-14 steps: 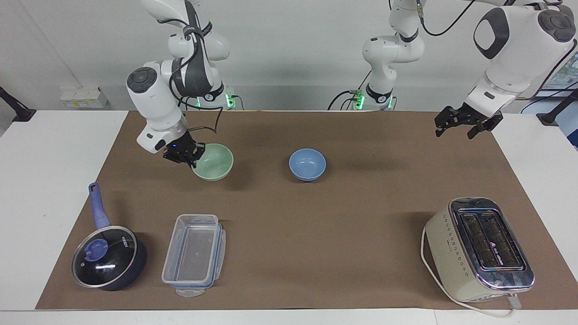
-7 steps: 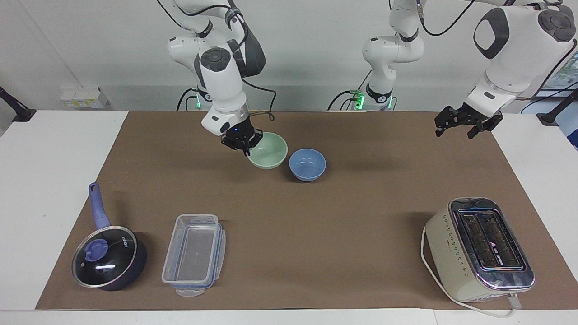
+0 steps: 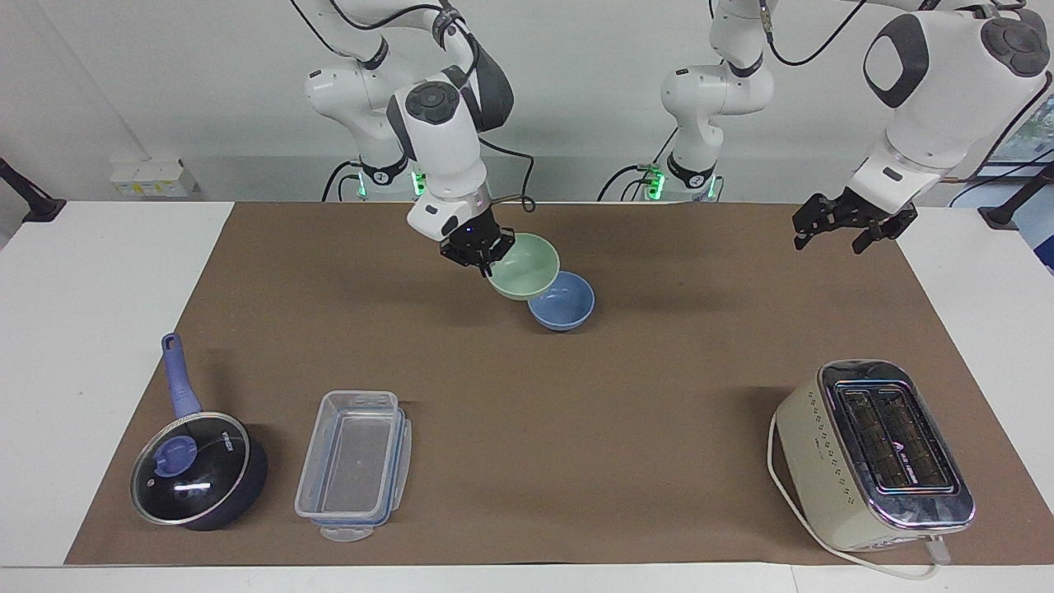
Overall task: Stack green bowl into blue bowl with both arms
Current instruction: 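Grasp the green bowl rim and carry it over the blue bowl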
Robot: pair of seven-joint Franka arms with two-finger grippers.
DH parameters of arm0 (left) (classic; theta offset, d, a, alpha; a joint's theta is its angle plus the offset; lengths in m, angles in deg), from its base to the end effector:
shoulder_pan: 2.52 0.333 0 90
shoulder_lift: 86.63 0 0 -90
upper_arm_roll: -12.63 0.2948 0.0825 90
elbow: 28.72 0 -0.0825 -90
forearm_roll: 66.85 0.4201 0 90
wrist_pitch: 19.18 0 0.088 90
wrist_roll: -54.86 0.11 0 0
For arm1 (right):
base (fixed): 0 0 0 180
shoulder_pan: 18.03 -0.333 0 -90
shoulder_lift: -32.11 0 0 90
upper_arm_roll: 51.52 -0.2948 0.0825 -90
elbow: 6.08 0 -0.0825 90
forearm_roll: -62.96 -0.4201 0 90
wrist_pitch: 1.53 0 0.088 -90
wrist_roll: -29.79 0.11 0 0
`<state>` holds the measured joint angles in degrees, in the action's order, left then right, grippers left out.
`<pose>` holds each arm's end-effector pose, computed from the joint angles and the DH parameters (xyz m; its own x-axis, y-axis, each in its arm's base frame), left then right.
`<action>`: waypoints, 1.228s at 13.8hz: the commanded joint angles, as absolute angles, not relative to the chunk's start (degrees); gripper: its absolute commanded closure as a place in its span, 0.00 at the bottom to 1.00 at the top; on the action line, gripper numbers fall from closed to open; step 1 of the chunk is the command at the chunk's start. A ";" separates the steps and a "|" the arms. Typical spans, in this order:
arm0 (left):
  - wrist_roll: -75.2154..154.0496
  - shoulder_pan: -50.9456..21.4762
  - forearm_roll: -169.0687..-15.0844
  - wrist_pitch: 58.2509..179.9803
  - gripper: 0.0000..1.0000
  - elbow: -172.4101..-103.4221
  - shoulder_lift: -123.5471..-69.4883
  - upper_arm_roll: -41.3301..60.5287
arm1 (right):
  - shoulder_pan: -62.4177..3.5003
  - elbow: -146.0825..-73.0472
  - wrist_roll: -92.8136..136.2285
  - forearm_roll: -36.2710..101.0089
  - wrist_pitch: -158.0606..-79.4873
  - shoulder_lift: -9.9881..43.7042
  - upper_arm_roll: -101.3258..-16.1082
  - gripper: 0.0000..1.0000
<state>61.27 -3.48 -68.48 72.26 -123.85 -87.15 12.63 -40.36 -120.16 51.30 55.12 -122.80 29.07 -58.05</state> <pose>0.5909 -0.0130 0.5517 0.9894 -0.1275 -0.0698 -0.1252 -0.9915 0.0363 0.5273 0.2976 0.4022 0.9981 0.0598 0.0165 0.0616 -0.9877 -0.1435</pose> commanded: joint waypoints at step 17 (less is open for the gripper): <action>60.75 -3.22 -67.47 73.63 0.00 -125.92 -85.58 12.36 | -45.98 -122.36 56.42 54.35 -134.59 20.77 -58.20 0.57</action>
